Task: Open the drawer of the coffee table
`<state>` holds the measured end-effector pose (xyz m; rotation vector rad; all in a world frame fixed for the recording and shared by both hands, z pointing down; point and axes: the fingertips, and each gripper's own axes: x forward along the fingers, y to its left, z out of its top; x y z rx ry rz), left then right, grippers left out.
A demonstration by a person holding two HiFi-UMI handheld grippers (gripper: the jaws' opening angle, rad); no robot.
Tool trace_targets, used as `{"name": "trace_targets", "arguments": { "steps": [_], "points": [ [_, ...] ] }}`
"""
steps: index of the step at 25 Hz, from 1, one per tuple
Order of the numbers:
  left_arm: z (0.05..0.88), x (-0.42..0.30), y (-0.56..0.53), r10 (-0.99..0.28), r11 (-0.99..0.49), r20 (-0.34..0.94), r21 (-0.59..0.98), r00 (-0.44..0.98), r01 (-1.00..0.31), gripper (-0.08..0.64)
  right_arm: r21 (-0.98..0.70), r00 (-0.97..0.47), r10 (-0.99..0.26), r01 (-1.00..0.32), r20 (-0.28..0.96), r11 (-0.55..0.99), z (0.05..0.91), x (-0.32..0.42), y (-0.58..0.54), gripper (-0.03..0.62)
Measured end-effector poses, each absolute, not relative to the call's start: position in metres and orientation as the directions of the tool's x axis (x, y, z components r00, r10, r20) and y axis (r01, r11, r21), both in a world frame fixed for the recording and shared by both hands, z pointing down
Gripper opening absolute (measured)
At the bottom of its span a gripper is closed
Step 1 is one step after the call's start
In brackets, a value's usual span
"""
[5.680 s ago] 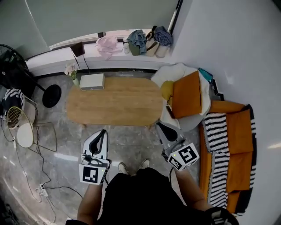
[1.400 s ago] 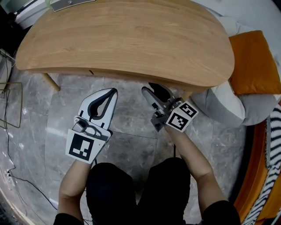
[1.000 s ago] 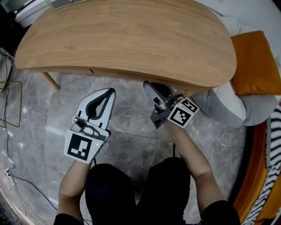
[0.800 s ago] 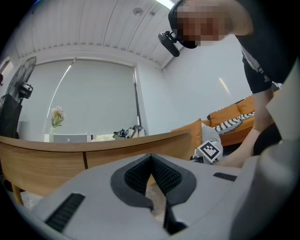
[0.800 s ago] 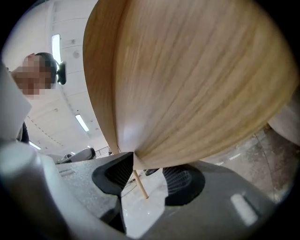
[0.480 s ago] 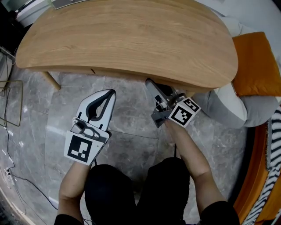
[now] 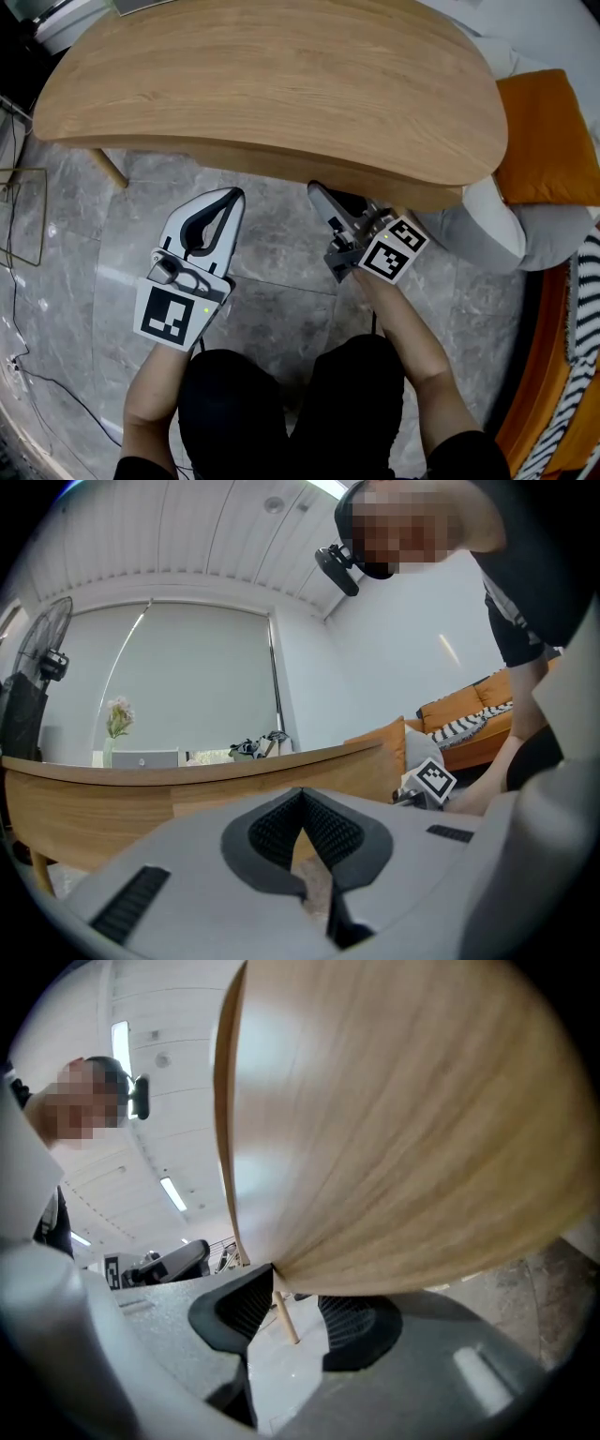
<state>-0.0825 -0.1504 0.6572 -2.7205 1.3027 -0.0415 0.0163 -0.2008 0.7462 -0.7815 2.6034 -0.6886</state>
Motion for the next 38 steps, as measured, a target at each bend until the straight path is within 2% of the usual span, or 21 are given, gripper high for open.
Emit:
{"name": "trace_targets", "arguments": {
  "steps": [18, 38],
  "points": [
    [0.649, -0.089, -0.137, -0.786, -0.605, -0.035, -0.154, 0.617, -0.781, 0.007, -0.457, -0.84, -0.537, -0.446, -0.085, 0.77, 0.754, 0.004, -0.149, 0.14],
    [0.646, -0.092, -0.123, -0.783, -0.609, -0.035, -0.161, 0.621, -0.777, 0.006, -0.454, -0.845, -0.531, -0.45, -0.062, 0.769, 0.755, 0.001, -0.132, 0.138]
  ]
}}
